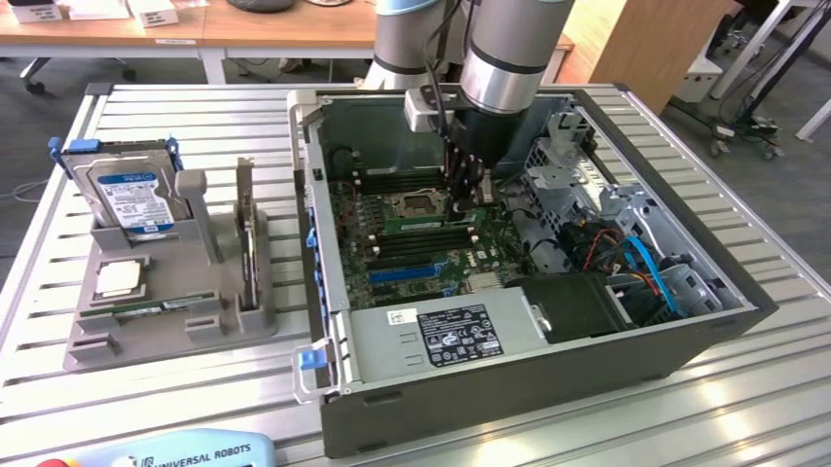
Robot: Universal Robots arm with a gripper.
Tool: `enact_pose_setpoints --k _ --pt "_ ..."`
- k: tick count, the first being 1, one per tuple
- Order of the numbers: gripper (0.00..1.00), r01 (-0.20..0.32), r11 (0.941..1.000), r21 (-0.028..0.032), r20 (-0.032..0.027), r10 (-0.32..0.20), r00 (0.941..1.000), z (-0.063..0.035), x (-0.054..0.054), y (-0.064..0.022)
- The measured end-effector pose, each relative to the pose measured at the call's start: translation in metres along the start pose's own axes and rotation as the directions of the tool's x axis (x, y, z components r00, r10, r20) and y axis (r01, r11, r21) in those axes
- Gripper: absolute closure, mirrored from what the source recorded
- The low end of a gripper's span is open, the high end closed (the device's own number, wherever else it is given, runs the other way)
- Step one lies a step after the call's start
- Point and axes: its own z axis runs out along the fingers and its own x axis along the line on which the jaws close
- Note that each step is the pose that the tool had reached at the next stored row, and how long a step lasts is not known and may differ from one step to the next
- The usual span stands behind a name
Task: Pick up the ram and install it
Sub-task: 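Insert the ram into the slot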
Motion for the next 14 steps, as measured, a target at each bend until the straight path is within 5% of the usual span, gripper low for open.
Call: enact_pose_setpoints --k 14 --pt "0.89 0.000 1.0000 0.0001 0.0003 0.000 1.0000 0.0066 0.0000 -0.0003"
